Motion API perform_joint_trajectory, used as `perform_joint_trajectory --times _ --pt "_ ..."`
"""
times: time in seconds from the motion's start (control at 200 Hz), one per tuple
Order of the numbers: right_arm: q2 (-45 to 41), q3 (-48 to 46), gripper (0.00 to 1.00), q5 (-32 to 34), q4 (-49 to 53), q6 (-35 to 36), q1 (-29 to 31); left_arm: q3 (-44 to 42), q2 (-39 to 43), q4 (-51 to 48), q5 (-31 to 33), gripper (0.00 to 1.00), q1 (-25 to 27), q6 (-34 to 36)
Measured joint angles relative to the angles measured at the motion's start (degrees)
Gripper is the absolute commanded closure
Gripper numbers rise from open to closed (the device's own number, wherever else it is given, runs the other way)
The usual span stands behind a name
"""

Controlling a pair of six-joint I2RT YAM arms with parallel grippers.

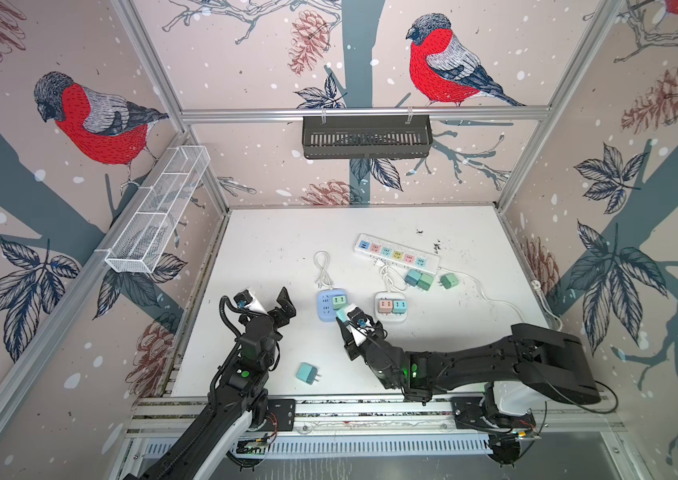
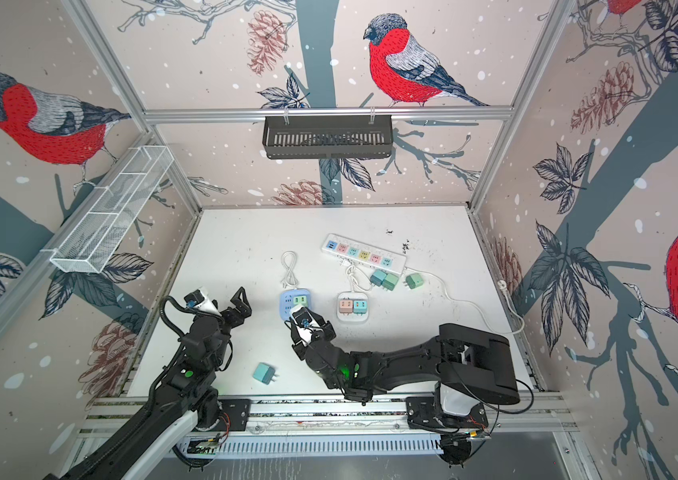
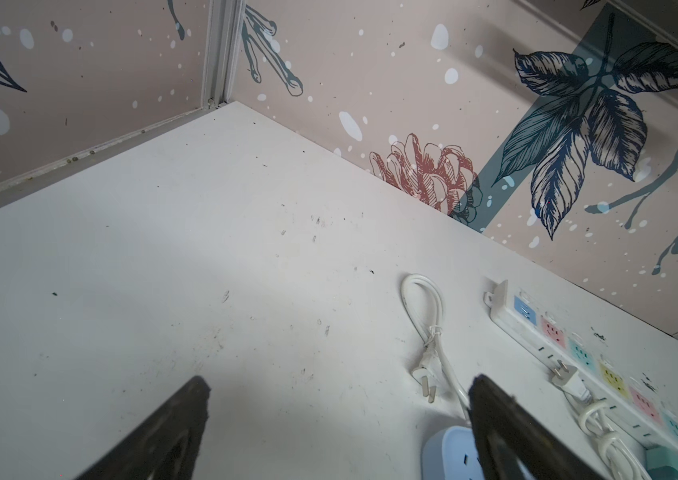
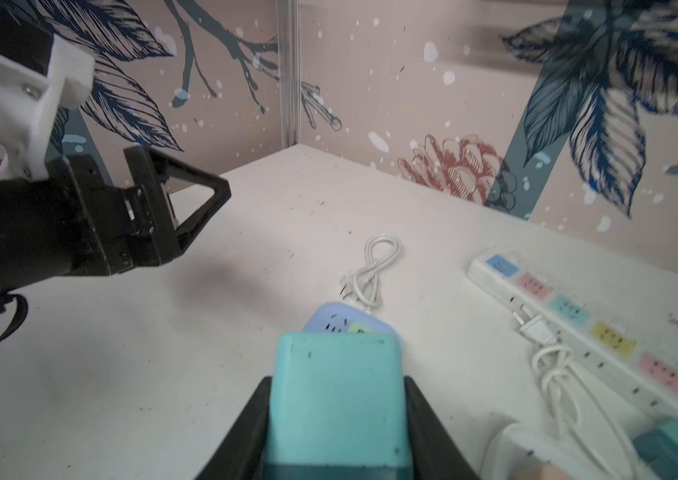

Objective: Insert the plug
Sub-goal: 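Lift the teal adapter with the right gripper toward the left gripper, then close the left gripper on the teal adapter held by the right gripper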

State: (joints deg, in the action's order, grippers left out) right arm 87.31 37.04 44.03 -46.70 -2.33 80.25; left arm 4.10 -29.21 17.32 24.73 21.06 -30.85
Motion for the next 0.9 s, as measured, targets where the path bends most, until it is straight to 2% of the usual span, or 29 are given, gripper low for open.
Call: perform_joint_trajectory --times 0.07,0.17,0.345,0.555,0.625,0.755,0.901 --pt "-2.8 -0.9 0.93 -2.5 -3.7 7.0 -2.8 -0.3 0.5 0.5 -0.7 0.03 0.0 0.8" --pt "-7.4 -2.1 0.94 -9.9 -7.8 14.9 -8.0 -0.8 0.8 1.0 -1.4 0.03 0.0 1.3" --pt "-15.4 -6.5 0.94 -20.5 -13.3 21.8 -14.6 -2.1 0.7 3.4 -3.2 0.04 0.0 2.3" --pt "-21.4 -19.2 0.92 -26.1 -19.0 23.5 -15.5 -2.1 -1.4 6.6 -8.7 0.04 0.0 4.3" --pt "-23.5 -21.6 0.92 -26.4 -19.6 23.5 -15.7 -0.5 -3.0 6.2 -12.6 0.04 0.0 4.8" --pt "-26.7 -23.5 0.92 -29.0 -21.3 22.4 -16.6 5.0 -5.1 3.7 -20.7 0.11 0.0 5.0" --pt "-24.0 -23.9 0.92 -32.4 -22.8 21.6 -17.0 7.7 -5.6 2.6 -30.5 0.12 0.2 5.0"
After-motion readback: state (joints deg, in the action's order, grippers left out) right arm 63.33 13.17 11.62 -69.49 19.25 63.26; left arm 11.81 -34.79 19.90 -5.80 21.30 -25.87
